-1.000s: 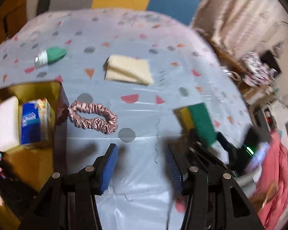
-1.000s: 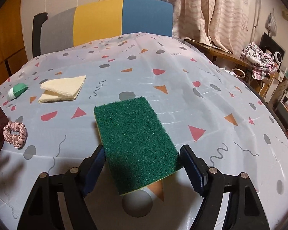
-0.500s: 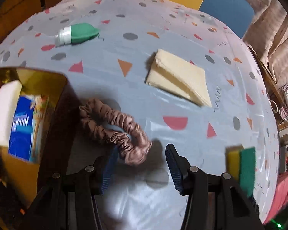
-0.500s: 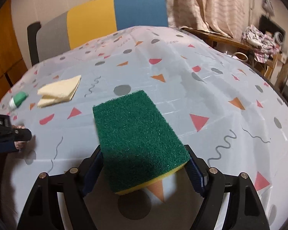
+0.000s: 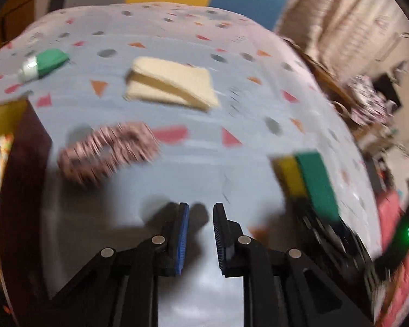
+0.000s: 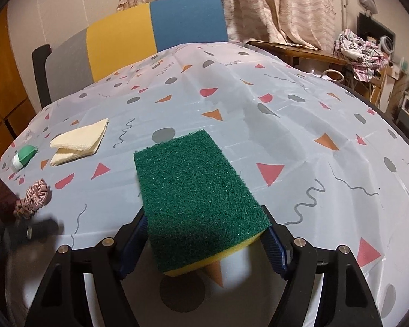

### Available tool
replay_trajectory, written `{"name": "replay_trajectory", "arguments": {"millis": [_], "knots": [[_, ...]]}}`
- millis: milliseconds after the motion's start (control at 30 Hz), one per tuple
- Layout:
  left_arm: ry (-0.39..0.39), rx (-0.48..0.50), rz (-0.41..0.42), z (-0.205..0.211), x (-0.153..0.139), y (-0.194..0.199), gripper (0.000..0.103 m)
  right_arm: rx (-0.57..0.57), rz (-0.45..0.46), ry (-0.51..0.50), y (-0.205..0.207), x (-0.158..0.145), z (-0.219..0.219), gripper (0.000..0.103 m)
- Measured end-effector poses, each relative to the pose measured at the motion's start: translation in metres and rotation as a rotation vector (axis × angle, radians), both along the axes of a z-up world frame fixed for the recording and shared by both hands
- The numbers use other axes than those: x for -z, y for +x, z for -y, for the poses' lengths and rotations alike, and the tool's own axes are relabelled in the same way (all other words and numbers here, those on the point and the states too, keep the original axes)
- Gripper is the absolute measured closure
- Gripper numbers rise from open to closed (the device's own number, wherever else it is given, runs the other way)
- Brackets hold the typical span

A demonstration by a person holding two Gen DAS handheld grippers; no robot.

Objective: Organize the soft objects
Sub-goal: 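Grasp the pink satin scrunchie with the left tool while the right tool holds the sponge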

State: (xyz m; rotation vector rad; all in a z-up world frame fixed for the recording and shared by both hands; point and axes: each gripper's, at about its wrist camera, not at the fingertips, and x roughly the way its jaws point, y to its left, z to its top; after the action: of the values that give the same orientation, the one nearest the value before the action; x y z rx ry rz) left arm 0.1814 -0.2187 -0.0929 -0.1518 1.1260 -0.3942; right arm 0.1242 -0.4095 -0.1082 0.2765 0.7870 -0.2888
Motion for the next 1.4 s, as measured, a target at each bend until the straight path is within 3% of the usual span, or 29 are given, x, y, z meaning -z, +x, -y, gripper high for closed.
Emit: {"name": "replay_trajectory", "arguments": {"millis": [133,200,267,433,533,567,667,767,800,833,867,933,1000,1067,1233,1300,1367,1400], "knots": [[-0.033,0.03,-0.029,-0.012,0.003,-0.023,0.086,0.008,0.002,0.003,-0.001,0.0,0.001,0.027],[-0.043,0.015,-0.028,-0.018,0.0,-0.025,0.078,0.009,0.001,0.001,0.0,0.0,0.001,0.027],[-0.056,-0.016,-0.019,-0.025,-0.006,-0.024,0.059,0.01,0.004,0.004,0.0,0.0,0.001,0.027],[-0.013,-0.103,-0.016,-0.023,-0.011,-0.002,0.046,0.015,0.009,0.011,-0.001,0.0,0.003,0.027],[0.063,-0.136,0.01,-0.016,-0.015,0.018,0.041,0.016,0.012,0.016,-0.002,0.0,0.003,0.027],[0.128,-0.12,0.033,-0.008,-0.018,0.027,0.041,0.016,0.014,0.018,-0.002,0.0,0.004,0.027],[0.23,-0.077,0.084,0.006,-0.022,0.047,0.038,0.017,0.016,0.022,-0.002,0.0,0.004,0.027],[0.322,-0.051,0.068,0.011,-0.013,0.066,0.04,0.017,0.016,0.021,-0.002,0.0,0.004,0.027],[0.32,-0.032,0.05,0.01,-0.008,0.07,0.042,0.017,0.016,0.021,-0.002,0.0,0.005,0.027],[0.302,-0.02,0.032,0.008,-0.003,0.071,0.057,0.018,0.017,0.022,-0.002,0.0,0.005,0.027],[0.271,-0.012,0.01,0.006,0.002,0.07,0.065,0.018,0.019,0.024,-0.003,0.0,0.005,0.027],[0.191,0.019,0.013,0.006,0.0,0.061,0.065,0.019,0.023,0.03,-0.003,0.0,0.006,0.027],[0.04,0.12,-0.034,0.013,-0.001,0.048,0.065,0.02,0.024,0.033,-0.003,0.0,0.006,0.027],[-0.026,0.188,-0.03,0.019,-0.009,0.035,0.065,0.021,0.024,0.034,-0.003,0.0,0.006,0.027],[-0.012,0.169,0.043,0.012,-0.03,0.029,0.055,0.022,0.028,0.039,-0.004,0.0,0.007,0.027],[0.044,0.162,0.052,0.011,-0.029,0.035,0.047,0.023,0.027,0.037,-0.004,0.0,0.007,0.027],[0.085,0.162,0.038,0.011,-0.024,0.038,0.031,0.023,0.028,0.038,-0.004,0.0,0.007,0.027],[0.094,0.177,0.014,0.015,-0.017,0.04,0.031,0.023,0.028,0.039,-0.004,0.0,0.007,0.027]]}}
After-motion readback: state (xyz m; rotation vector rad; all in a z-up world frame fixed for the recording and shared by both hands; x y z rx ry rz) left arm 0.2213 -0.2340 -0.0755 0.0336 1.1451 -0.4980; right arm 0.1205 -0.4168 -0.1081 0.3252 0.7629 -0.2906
